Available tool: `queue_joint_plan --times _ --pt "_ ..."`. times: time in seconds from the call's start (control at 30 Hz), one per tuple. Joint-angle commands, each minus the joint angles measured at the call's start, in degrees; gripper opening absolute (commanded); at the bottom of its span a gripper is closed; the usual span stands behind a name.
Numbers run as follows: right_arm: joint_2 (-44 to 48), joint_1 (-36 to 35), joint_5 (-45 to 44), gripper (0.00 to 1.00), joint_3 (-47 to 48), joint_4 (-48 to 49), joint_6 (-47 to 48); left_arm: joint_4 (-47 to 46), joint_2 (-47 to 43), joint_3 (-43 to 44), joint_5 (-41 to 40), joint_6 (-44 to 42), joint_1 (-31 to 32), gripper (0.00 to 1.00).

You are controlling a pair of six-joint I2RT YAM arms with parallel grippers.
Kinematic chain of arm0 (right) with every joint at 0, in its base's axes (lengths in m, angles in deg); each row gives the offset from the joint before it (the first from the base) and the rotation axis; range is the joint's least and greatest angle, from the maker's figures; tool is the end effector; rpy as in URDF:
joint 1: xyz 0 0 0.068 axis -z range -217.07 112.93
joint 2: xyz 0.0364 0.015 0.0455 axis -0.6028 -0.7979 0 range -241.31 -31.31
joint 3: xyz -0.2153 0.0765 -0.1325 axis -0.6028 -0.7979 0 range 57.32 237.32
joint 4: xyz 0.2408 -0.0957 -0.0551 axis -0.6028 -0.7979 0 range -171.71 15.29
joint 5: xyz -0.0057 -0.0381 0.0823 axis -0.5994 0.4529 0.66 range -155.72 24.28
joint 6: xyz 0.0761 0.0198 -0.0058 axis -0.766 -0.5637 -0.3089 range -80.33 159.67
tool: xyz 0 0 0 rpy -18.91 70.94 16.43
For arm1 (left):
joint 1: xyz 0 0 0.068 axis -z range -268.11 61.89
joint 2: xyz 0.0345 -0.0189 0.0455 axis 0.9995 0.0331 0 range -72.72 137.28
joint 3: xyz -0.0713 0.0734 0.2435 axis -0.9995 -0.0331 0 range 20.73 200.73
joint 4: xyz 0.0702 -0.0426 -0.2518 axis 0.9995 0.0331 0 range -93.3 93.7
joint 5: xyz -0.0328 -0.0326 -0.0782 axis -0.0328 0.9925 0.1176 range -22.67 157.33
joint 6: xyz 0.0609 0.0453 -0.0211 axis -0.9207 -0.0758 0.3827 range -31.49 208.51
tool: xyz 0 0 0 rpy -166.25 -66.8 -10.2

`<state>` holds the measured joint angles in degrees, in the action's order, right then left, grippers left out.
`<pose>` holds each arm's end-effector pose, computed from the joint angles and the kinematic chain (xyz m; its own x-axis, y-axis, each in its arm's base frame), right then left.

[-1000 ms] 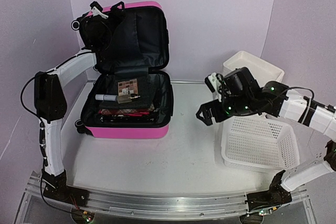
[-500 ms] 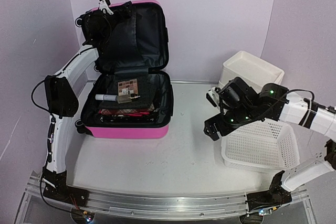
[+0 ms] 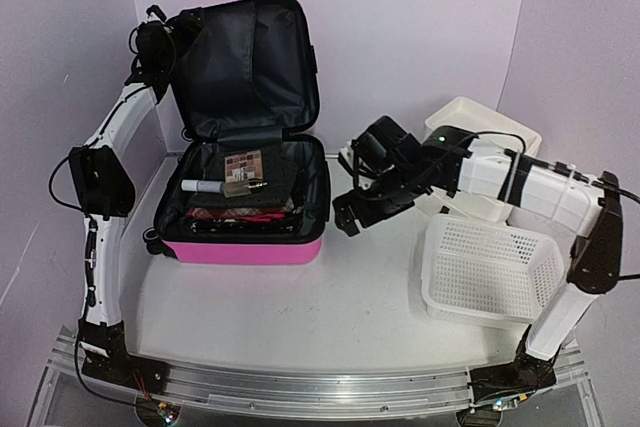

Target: Open, take out, and arrange the luggage

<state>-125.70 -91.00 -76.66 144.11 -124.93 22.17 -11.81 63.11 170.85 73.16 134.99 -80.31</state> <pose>0.2274 0.2906 0.2755 -0.6960 -0.4541 -0.5563 -0.5503 0.8349 0.0070 0.5532 -0.0827 0.4653 0.0992 -0.7417 -0.6633 0.4351 0.6318 -0.6414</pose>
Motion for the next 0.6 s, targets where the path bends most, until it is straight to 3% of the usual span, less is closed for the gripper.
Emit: queue_joint_plan --times 0.0,0.2,0.33,0.57 --pt "-8.0 0.2 4.3 0.98 12.4 2.9 -0.6 5.9 0.2 0.6 9.4 9.5 -0.4 0.75" --pt "-13.9 1.0 7.8 0.98 18.1 2.9 -2.5 8.0 -6.1 -7.8 16.1 4.1 -0.2 0.75" --pt "-13.2 3.0 8.1 0.98 14.3 3.2 -4.0 8.0 -14.8 -16.6 22.9 -0.5 -0.2 0.86" --pt "-9.5 8.7 7.5 0.98 5.5 3.3 -6.0 8.0 -36.7 -41.7 32.9 -8.1 -0.1 0.95"
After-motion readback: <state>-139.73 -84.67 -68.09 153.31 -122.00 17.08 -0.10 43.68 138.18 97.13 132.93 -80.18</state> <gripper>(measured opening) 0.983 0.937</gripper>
